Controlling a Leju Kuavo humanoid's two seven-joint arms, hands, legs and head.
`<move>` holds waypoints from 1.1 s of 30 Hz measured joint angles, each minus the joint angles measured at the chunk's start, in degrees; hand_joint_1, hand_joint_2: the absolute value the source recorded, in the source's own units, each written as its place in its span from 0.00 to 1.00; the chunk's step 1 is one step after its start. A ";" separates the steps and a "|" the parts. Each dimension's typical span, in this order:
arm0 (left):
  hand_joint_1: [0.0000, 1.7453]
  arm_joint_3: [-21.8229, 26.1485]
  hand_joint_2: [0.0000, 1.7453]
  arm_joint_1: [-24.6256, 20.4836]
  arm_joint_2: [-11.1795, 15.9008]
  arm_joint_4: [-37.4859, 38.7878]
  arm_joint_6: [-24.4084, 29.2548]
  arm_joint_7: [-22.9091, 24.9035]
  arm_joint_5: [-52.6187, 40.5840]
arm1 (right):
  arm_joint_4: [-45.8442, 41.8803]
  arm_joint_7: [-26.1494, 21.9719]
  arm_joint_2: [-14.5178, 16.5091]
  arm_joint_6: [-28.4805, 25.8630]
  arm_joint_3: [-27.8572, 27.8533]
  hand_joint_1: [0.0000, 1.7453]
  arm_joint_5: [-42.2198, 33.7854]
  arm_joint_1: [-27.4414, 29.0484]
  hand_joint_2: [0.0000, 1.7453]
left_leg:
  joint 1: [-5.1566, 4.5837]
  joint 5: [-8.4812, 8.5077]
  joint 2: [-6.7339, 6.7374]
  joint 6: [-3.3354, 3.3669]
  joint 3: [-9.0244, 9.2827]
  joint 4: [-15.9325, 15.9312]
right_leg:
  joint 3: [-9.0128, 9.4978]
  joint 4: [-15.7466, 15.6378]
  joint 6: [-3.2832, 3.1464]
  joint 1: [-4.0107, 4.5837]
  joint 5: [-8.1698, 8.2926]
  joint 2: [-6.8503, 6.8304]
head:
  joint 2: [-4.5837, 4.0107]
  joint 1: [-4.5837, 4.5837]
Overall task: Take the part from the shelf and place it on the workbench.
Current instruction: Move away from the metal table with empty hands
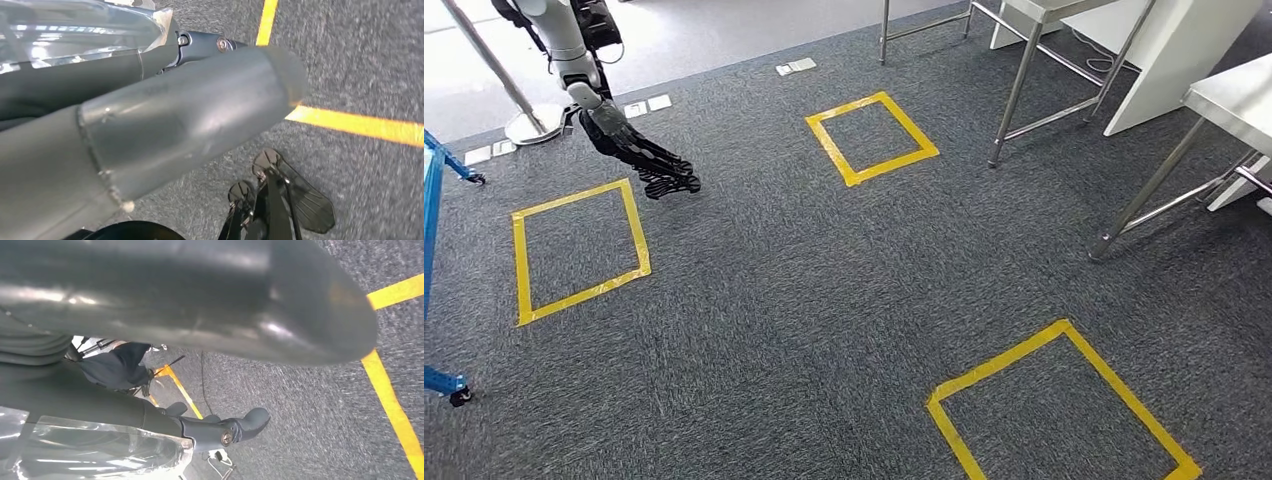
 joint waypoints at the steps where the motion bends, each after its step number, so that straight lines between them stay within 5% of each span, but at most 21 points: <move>1: 0.00 -0.13 0.00 -0.05 0.09 -0.01 0.22 -0.12 -0.22 | -0.09 -0.06 0.19 0.00 -0.92 0.00 0.50 -0.01 0.00 | -0.10 1.62 1.13 0.21 2.33 -4.35 | 0.13 0.01 0.12 0.13 -0.13 -0.50 | 0.00 -0.04; 4: 0.00 -0.70 0.00 -0.19 0.32 -0.02 1.26 -0.43 -1.20 | -0.30 -0.29 0.87 0.00 -3.68 0.00 2.47 0.00 0.00 | -0.62 3.26 2.70 1.03 5.75 -10.74 | 0.50 -0.05 0.89 0.59 -0.59 -1.75 | 0.00 0.07; 6: 0.00 -0.91 0.00 -0.11 0.43 -0.02 2.02 -0.47 -1.63 | -0.44 -0.46 1.33 -0.01 -5.44 0.00 3.56 -0.03 0.00 | -0.74 3.49 1.50 1.72 5.80 -11.10 | 0.88 -0.25 1.48 0.73 -0.75 -2.58 | 0.00 0.13; 8: 0.00 -1.03 0.00 -0.04 0.50 -0.02 2.56 -0.46 -1.89 | -0.55 -0.72 1.65 -0.02 -6.73 0.00 4.28 -0.05 0.00 | -0.50 4.10 0.40 2.47 6.15 -11.91 | 0.31 1.38 1.82 0.60 -1.92 -0.93 | 0.00 0.20; 11: 0.00 -1.29 0.00 -0.12 0.63 -0.02 2.90 -0.45 -2.09 | -0.56 -1.18 1.90 -0.02 -8.25 0.00 4.84 0.15 0.00 | -0.25 4.56 -1.40 3.01 6.19 -12.32 | -4.59 11.74 1.44 0.18 -6.64 3.23 | 0.00 0.56; 13: 0.00 -1.35 0.00 -0.13 0.66 -0.02 2.92 -0.39 -1.99 | -0.54 -1.42 1.97 -0.02 -9.13 0.00 5.09 0.33 0.00 | -0.26 4.55 -2.97 2.98 6.18 -12.26 | -7.09 16.23 1.93 0.05 -7.63 3.77 | 0.00 0.68; 14: 0.00 -1.36 0.00 -0.10 0.63 -0.02 2.92 -0.34 -1.92 | -0.53 -1.52 1.98 -0.02 -9.49 0.00 5.28 0.35 0.00 | -0.25 4.53 -3.79 2.94 6.24 -12.22 | -6.77 15.10 2.50 -0.06 -6.60 3.90 | 0.00 0.69; 17: 0.00 -1.37 0.00 -0.10 0.58 -0.02 2.95 -0.20 -1.85 | -0.47 -1.63 2.03 -0.02 -10.20 0.00 5.78 0.18 0.00 | -0.26 4.24 -5.97 2.31 6.31 -11.73 | -2.07 3.87 3.90 -0.78 -1.38 5.85 | 0.00 0.78; 19: 0.00 -1.39 0.00 -0.12 0.62 -0.02 3.00 -0.07 -1.86 | -0.36 -1.63 2.15 -0.02 -10.54 0.00 6.01 -0.06 0.00 | -0.42 3.97 -6.90 1.69 6.10 -11.37 | -0.74 0.69 3.28 -0.72 -0.22 6.57 | 0.00 0.77; 21: 0.00 -1.40 0.00 -0.03 0.65 -0.02 3.02 0.05 -1.77 | -0.30 -1.58 2.26 -0.02 -10.82 0.00 6.37 -0.38 0.00 | -0.28 3.95 -7.35 1.19 5.87 -11.30 | -0.52 0.71 2.19 -0.52 -0.07 5.76 | 0.00 0.62; 23: 0.00 -1.40 0.00 0.03 0.68 -0.02 2.91 0.08 -1.59 | -0.29 -1.54 2.32 -0.02 -10.97 0.00 6.70 -0.58 0.00 | -0.13 2.89 -5.31 0.77 5.07 -9.69 | -0.35 0.58 1.25 -0.56 0.19 4.85 | 0.00 0.41; 25: 0.00 -1.41 0.00 -0.10 0.67 -0.02 2.52 -0.04 -1.47 | -0.28 -1.55 2.34 -0.02 -11.21 0.00 6.88 -0.55 0.00 | -0.15 -0.50 -2.12 0.44 2.31 -3.82 | -0.34 0.50 0.54 -0.33 0.20 3.71 | 0.00 0.03; 27: 0.00 -1.43 0.00 -0.17 0.66 -0.02 1.98 -0.25 -1.47 | -0.27 -1.58 2.33 -0.02 -11.67 0.00 7.00 -0.41 0.00 | -0.08 -3.80 -0.98 0.29 -1.51 3.84 | -0.38 0.51 0.17 0.08 0.02 2.31 | 0.00 -0.23; 28: 0.00 -1.44 0.00 -0.13 0.69 -0.02 1.74 -0.34 -1.51 | -0.27 -1.61 2.32 -0.02 -11.95 0.00 7.12 -0.38 0.00 | -0.08 -4.10 -0.84 0.36 -2.51 5.71 | -0.37 0.52 0.06 0.25 -0.05 1.61 | 0.00 -0.24; 30: 0.00 -1.45 0.00 -0.01 0.79 -0.02 1.25 -0.47 -1.63 | -0.27 -1.70 2.36 -0.02 -12.57 0.00 7.48 -0.43 0.00 | -0.16 -1.60 -0.50 0.81 -1.09 2.77 | -0.25 0.52 -0.11 0.52 -0.20 0.36 | 0.00 -0.25; 33: 0.00 -1.54 0.00 -0.16 1.03 -0.05 0.62 -0.75 -1.96 | -0.27 -1.85 2.61 -0.02 -13.60 0.00 7.90 -0.61 0.00 | -0.96 2.73 2.76 2.12 4.74 -8.30 | 0.07 0.53 -0.01 0.99 -0.54 -1.12 | 0.00 -0.17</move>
